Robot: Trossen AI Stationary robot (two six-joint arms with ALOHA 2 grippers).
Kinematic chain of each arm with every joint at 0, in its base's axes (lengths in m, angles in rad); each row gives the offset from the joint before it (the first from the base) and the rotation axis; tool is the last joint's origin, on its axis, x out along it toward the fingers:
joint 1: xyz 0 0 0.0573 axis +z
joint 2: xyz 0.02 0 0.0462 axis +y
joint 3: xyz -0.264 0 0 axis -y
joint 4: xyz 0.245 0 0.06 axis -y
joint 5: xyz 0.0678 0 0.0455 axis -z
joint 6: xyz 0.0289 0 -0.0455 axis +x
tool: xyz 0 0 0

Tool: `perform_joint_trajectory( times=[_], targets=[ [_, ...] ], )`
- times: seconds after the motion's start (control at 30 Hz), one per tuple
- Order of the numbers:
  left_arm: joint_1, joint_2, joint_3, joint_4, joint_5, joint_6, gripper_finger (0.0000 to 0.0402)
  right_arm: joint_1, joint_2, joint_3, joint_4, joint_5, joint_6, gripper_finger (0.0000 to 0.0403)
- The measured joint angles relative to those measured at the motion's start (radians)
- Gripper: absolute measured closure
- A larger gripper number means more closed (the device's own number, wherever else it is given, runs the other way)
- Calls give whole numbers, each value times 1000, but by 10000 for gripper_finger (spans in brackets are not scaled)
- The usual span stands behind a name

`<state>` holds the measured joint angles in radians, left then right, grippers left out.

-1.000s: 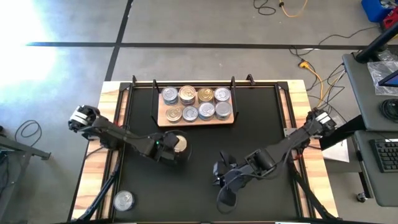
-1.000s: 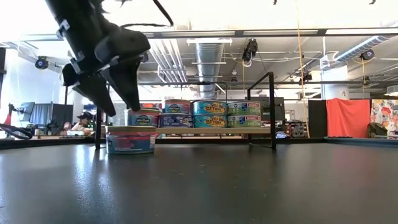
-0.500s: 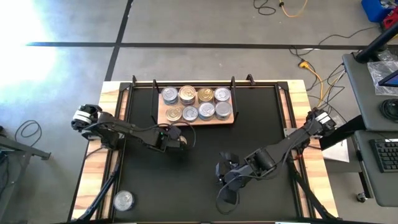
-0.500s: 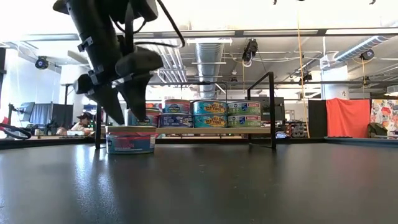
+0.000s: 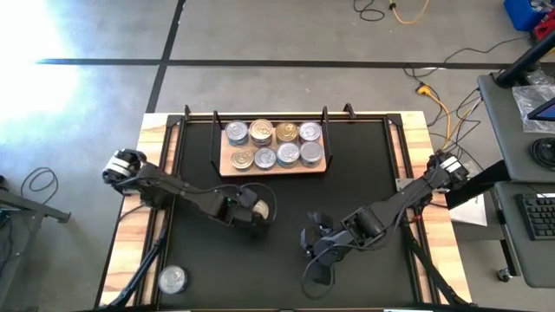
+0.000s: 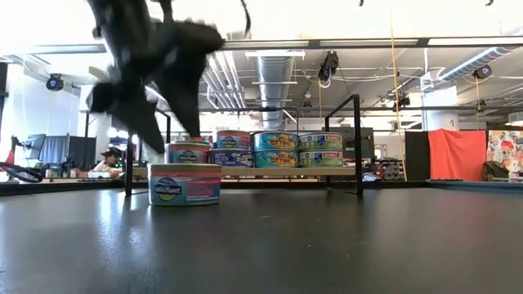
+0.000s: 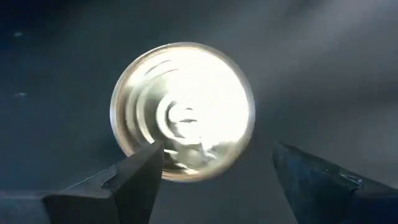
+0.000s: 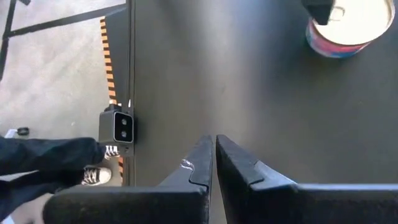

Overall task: Stack canned seafood by type on shelf
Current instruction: Stack the blue-pink tuna can on top of the other blue-pink tuna can on the shelf

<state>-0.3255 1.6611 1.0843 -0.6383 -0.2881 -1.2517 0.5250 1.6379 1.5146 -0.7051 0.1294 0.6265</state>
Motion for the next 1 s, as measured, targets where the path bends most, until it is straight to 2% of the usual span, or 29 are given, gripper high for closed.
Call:
perform_joint_trajectory(
  times=[0.13,0.27,0.37,0.53,0.6,0.7,0.77,0.87,1.0],
  targets=[
    [-55,0,126,-149,-77,50,119,-8,0,-1,22,12,-49,390],
    [-137,-1,271,-355,-214,107,119,-20,3,-32,136,135,-57,390],
    [-221,-1,373,-507,-314,68,119,-37,17,-54,270,187,-47,390],
    [-382,-14,528,-655,-602,37,119,-88,52,-53,454,186,-41,390],
    [-421,-25,560,-702,-665,-3,119,-112,63,-43,459,185,-13,390],
    [-433,-40,556,-744,-655,-38,119,-144,65,-40,357,155,109,390],
    [-441,-40,519,-750,-598,-11,119,-156,66,-42,282,160,168,389],
    [-470,-40,440,-744,-466,94,119,-158,66,-44,192,227,186,379],
    [-560,-75,291,-742,-399,105,119,-164,66,-29,155,264,243,358]
  ],
)
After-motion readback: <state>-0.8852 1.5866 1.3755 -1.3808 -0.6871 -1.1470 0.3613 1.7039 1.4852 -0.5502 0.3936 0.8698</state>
